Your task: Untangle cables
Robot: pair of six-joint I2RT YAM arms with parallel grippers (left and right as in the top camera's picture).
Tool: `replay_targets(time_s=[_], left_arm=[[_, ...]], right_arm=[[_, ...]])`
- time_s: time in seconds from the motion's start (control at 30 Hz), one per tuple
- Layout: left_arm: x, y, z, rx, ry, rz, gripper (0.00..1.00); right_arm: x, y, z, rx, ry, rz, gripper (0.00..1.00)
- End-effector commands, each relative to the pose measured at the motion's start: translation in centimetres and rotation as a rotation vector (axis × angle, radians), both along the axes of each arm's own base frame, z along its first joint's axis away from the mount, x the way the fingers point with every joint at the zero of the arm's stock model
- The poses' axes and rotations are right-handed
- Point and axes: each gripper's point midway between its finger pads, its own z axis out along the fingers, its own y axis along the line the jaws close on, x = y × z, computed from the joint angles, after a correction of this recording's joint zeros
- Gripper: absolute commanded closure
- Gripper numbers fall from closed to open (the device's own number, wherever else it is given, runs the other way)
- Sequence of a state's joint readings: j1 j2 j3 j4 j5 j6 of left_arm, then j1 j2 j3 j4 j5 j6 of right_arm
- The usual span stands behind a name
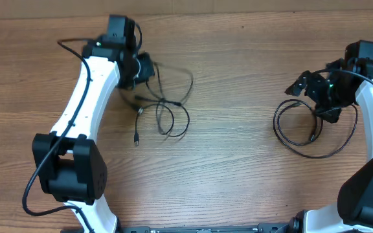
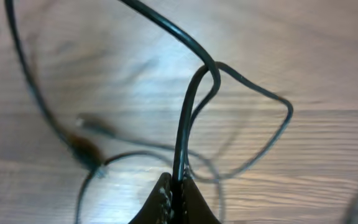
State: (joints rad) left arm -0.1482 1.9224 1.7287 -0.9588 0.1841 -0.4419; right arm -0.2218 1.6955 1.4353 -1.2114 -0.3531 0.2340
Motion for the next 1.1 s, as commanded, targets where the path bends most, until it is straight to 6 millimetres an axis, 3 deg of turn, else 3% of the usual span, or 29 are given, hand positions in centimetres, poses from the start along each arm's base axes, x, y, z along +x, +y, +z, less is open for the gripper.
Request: replay_targets(time_s=[0.0,0.1,0.17,0.33,0.43,0.67,0.93,1.07], left_arm=[[0.6,-0.5,2.6,-0.06,-0.046,-0.003,0.96],[0.0,-0.4,2.2,-0.05,-0.017,0.0,0.96],[-0.7,-0.1,1.6,-0.033,0.019,0.004,0.9],[-2.6,0.6,-0.2,0.022,0.1,0.015,0.51],[-3.8,0.4,-1.8,0.03,0.15,0.005,0.42],[-6.1,-1.0,-6.2,0.086,0.211,-0.047,0.44],[-7.4,-3.1,-10.1,0.273,0.149,-0.156,0.44],[-8.2,-5.0,-10.9,0.279,0.132,-0.205,0.56]], right_arm=[[0.4,2.0,0.2,0.036,-0.024,0.077,0.0],[0.4,3.6,0.2,0.037,-0.025,0.122,0.0],[0.4,4.7,0.3,0.037,-0.029,0.147,0.0],[0.7,7.3,0.3,0.043,-0.039,0.182,0.0],[0.5,8.8,-0.1,0.051,-0.028,0.191,0.0],[0.0,11.1,-0.6,0.05,-0.019,0.251,0.0],[-0.2,11.5,-0.6,0.05,-0.014,0.264,0.0],[-0.5,11.5,-0.7,0.05,-0.003,0.265,0.0]])
